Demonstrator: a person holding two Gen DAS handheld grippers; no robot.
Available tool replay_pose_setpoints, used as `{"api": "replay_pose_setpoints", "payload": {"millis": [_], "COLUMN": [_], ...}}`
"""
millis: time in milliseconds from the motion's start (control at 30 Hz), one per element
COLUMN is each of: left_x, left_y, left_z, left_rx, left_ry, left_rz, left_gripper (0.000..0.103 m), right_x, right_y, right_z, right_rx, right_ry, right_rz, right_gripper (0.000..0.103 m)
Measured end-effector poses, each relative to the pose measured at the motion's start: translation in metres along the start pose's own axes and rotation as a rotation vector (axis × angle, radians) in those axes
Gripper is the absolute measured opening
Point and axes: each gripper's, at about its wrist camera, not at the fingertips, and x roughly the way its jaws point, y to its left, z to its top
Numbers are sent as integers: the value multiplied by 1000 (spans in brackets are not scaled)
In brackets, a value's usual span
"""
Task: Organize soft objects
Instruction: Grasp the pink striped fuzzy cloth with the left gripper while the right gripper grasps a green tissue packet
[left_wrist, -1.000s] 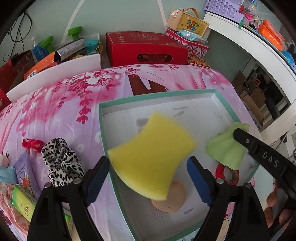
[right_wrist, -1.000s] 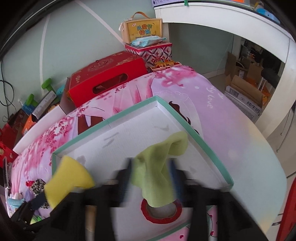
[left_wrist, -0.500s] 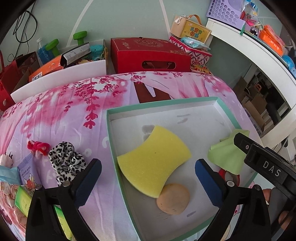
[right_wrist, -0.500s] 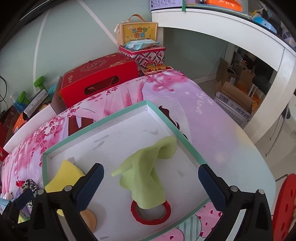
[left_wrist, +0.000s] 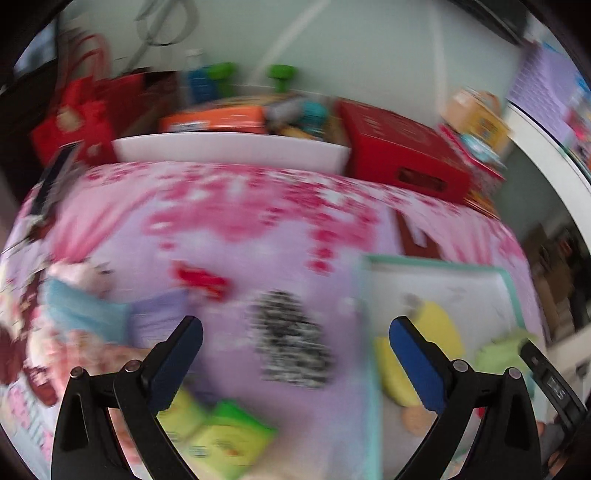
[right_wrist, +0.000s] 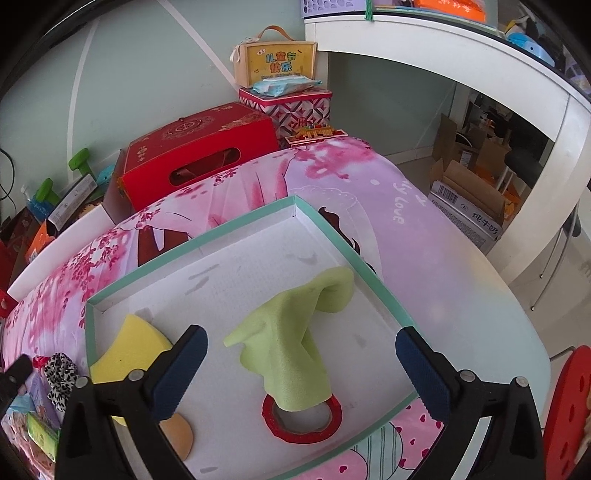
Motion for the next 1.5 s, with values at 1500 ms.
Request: {"api": "replay_pose_setpoints", "payload": {"millis": [1500], "left_x": [-21], "left_y": [207], "left_z": [-65], "left_rx": [-457], "left_ry": [169], "left_rz": [212], "left_gripper": [101], "right_x": [-40], "right_y": [248], "right_z": [-154], "right_rx": [-686], "right_ry": [188], "right_rz": [414], "right_gripper": [103]}}
